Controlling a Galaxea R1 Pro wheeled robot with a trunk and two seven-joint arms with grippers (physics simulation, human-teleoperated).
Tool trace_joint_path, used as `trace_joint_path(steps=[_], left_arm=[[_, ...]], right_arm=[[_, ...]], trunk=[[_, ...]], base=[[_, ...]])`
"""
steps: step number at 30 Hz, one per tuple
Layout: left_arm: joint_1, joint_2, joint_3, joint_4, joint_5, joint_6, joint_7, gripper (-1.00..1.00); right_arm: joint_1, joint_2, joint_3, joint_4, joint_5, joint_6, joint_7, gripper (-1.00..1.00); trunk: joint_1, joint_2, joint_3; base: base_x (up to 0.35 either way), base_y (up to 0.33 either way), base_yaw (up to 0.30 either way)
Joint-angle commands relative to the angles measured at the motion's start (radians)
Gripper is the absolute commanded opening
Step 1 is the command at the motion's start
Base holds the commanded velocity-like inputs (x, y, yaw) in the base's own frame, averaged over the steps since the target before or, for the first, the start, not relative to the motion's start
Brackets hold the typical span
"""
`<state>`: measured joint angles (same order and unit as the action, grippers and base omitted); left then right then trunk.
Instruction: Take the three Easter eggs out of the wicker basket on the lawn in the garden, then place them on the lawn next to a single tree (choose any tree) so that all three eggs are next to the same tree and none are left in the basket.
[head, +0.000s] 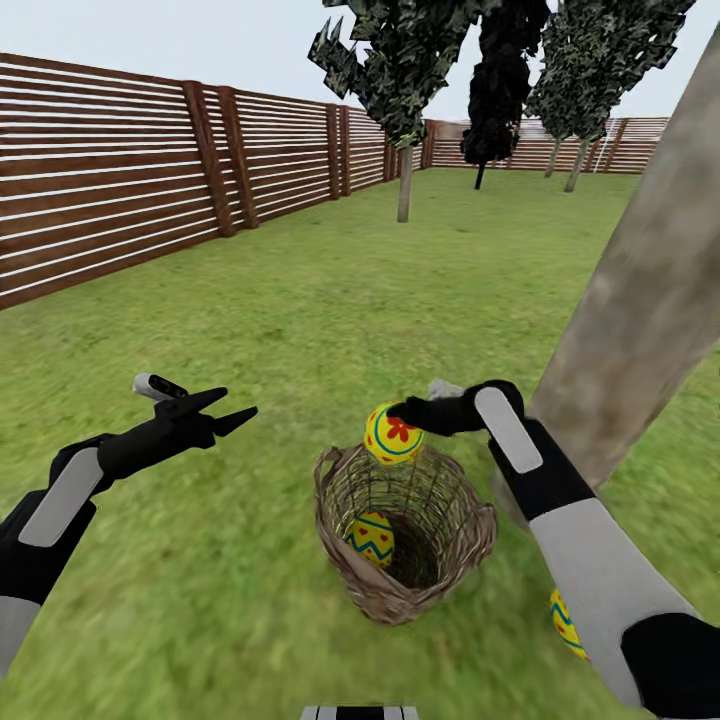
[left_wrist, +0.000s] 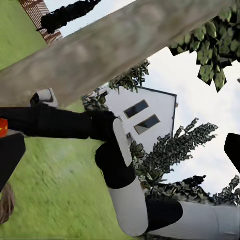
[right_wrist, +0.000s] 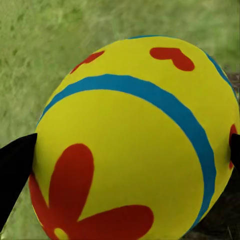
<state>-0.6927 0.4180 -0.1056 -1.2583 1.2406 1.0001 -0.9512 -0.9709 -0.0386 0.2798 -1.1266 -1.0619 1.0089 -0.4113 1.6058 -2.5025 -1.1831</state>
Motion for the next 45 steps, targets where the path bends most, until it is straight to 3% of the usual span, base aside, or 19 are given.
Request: trace_joint_path(steps=[1, 3, 8, 14, 15, 16, 17, 19, 24, 25, 26, 31, 35, 36, 38, 39, 42, 45], left_arm=[[-0.001, 0.001, -0.002, 0.002, 0.002, 0.003, -0.003, 1.00], [-0.001, 0.000, -0.002, 0.003, 0.002, 0.003, -0.002, 1.00], [-0.001, -0.001, -0.002, 0.004, 0.002, 0.002, -0.001, 1.00], [-0.001, -0.002, -0.002, 0.005, 0.001, 0.000, -0.001, 1.00], [-0.001, -0.002, -0.002, 0.005, 0.001, 0.000, -0.001, 1.00], [-0.001, -0.002, -0.002, 0.005, 0.000, 0.000, -0.001, 1.00], [-0.001, -0.002, -0.002, 0.005, 0.001, 0.000, -0.001, 1.00], [-0.001, -0.002, -0.003, 0.005, 0.000, -0.001, 0.000, 1.00], [-0.001, -0.002, -0.002, 0.007, 0.011, -0.004, -0.003, 1.00], [-0.001, -0.002, -0.002, 0.007, 0.010, -0.004, -0.003, 1.00], [-0.001, -0.002, -0.002, 0.007, 0.010, -0.005, -0.003, 1.00], [-0.001, -0.002, -0.002, 0.005, 0.010, -0.005, -0.003, 1.00], [-0.001, -0.002, -0.002, 0.006, 0.005, -0.005, -0.002, 1.00], [-0.001, -0.002, -0.002, 0.006, 0.002, -0.005, -0.001, 1.00], [-0.001, -0.002, -0.002, 0.006, 0.001, -0.006, -0.002, 1.00], [-0.001, -0.002, -0.002, 0.007, 0.000, -0.006, -0.003, 1.00], [-0.001, -0.002, -0.002, 0.007, 0.000, -0.006, -0.002, 1.00], [-0.001, -0.002, -0.002, 0.007, 0.000, -0.006, -0.002, 1.00]], right_arm=[[0.017, -0.001, 0.002, -0.056, -0.005, 0.002, -0.011, -1.00], [0.033, -0.001, 0.003, -0.115, -0.006, 0.002, -0.011, -1.00], [0.178, -0.001, 0.005, -0.276, 0.006, -0.013, 0.035, -1.00], [0.201, -0.011, 0.005, -0.298, 0.013, -0.022, 0.147, -1.00], [0.202, -0.023, 0.004, -0.305, 0.013, -0.022, 0.170, -1.00], [0.204, -0.050, 0.004, -0.309, 0.013, -0.022, 0.238, -1.00], [0.218, -0.100, 0.003, -0.310, 0.014, -0.025, 0.384, -1.00], [0.224, -0.152, 0.002, -0.307, 0.014, -0.031, 0.484, -1.00], [0.238, -0.206, 0.001, -0.307, 0.027, -0.032, 0.498, -1.00], [0.244, -0.207, 0.001, -0.307, 0.052, -0.033, 0.498, -1.00], [0.258, -0.208, -0.001, -0.307, 0.113, -0.033, 0.500, -1.00], [0.261, -0.211, -0.009, -0.309, 0.126, -0.033, 0.501, -1.00], [0.261, -0.250, -0.091, -0.312, 0.126, -0.032, 0.506, -1.00], [0.261, -0.301, -0.177, -0.317, 0.125, -0.032, 0.508, -1.00], [0.261, -0.335, -0.237, -0.321, 0.128, -0.032, 0.539, -1.00], [0.261, -0.343, -0.244, -0.318, 0.142, -0.032, 0.545, -1.00], [0.271, -0.354, -0.250, -0.316, 0.287, -0.032, 0.554, -1.00], [0.274, -0.367, -0.252, -0.315, 0.342, -0.031, 0.553, -1.00]], trunk=[[-0.001, 0.000, 0.003], [-0.002, 0.000, 0.011], [-0.004, 0.002, 0.030], [-0.015, 0.020, 0.052], [-0.019, 0.027, 0.055], [-0.023, 0.034, 0.058], [-0.027, 0.041, 0.061], [-0.034, 0.055, 0.067], [-0.034, 0.055, 0.068], [-0.034, 0.055, 0.069], [-0.034, 0.055, 0.070], [-0.034, 0.055, 0.076], [-0.034, 0.055, 0.081], [-0.034, 0.055, 0.083], [-0.034, 0.055, 0.085], [-0.034, 0.055, 0.086], [-0.034, 0.055, 0.086], [-0.034, 0.055, 0.086]], base=[[-0.318, 0.090, 0.000], [-0.328, 0.101, 0.000], [-0.334, 0.125, 0.000], [-0.335, 0.131, 0.000], [-0.334, 0.133, 0.000], [-0.334, 0.133, 0.000], [-0.334, 0.133, 0.000], [-0.330, 0.140, 0.000], [-0.068, 0.034, 0.000], [-0.001, 0.001, -0.005], [-0.124, 0.000, -0.168], [-0.307, 0.000, -0.206], [-0.312, 0.000, -0.213], [-0.142, 0.000, -0.214], [-0.041, 0.000, -0.218], [-0.012, 0.000, -0.192], [-0.003, 0.000, -0.047], [0.000, 0.000, -0.004]])
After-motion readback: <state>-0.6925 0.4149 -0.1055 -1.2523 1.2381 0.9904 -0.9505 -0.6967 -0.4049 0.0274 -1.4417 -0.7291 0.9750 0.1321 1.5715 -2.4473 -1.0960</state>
